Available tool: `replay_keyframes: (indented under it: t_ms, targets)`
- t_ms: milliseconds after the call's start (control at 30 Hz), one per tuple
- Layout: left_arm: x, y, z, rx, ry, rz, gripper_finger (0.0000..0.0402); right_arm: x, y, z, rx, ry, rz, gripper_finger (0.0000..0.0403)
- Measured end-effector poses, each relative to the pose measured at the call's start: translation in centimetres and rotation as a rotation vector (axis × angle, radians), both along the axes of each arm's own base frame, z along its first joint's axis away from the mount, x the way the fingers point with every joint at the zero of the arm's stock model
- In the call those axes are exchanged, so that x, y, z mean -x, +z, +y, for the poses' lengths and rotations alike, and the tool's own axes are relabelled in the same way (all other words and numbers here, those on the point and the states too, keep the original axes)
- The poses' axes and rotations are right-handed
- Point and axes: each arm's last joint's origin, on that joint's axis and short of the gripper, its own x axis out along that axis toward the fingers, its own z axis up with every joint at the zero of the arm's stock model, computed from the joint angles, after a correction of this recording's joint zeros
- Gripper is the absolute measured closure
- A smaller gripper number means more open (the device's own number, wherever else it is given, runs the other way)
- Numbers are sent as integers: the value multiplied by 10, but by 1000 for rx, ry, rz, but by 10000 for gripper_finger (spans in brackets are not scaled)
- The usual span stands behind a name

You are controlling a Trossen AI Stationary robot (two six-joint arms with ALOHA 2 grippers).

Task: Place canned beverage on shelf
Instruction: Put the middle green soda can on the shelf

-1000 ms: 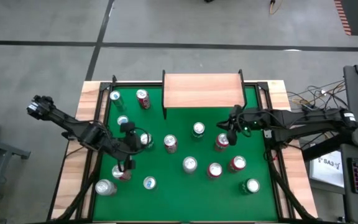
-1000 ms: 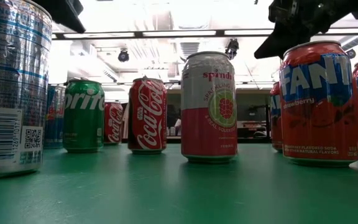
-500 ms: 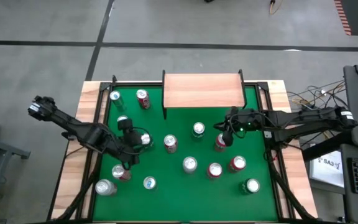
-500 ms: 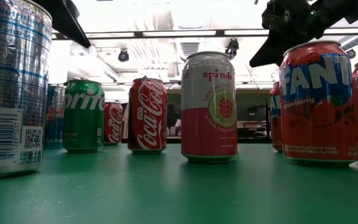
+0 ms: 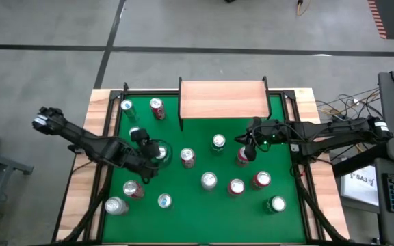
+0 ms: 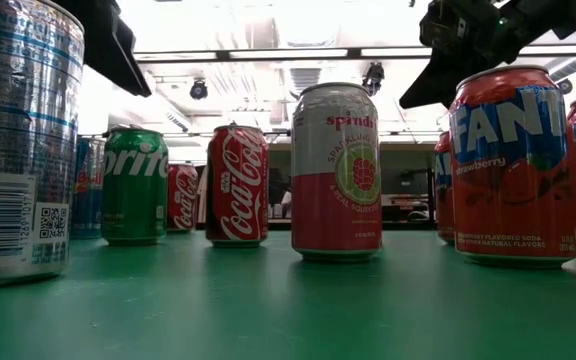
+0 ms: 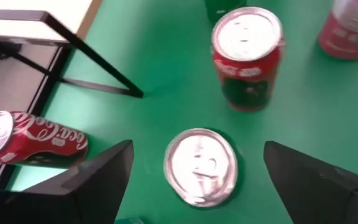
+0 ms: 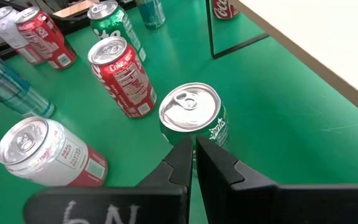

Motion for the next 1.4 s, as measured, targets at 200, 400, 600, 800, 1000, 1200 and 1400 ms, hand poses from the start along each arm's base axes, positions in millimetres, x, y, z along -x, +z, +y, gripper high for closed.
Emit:
replay_keyframes:
  t_ms: [200, 400, 600, 800, 1000, 1200, 1400]
  targets:
    - [4, -12, 9, 56, -13, 10, 57, 0, 0, 0, 6, 5, 1, 390]
    - [9, -28, 18, 72, -6, -29, 66, 0, 0, 0, 8, 6, 2, 390]
    - [11, -38, 21, 84, -10, -53, 70, 0, 0, 0, 8, 6, 1, 390]
    - [10, -41, 20, 107, -23, -62, 70, 0, 0, 0, 8, 6, 1, 390]
    - [12, -53, 21, 121, -6, -65, 70, 0, 0, 0, 10, 7, 2, 390]
    - [13, -64, 21, 149, 26, -98, 71, 0, 0, 0, 9, 5, 2, 390]
    - [13, -71, 21, 166, 38, -129, 74, 0, 0, 0, 11, 5, 2, 390]
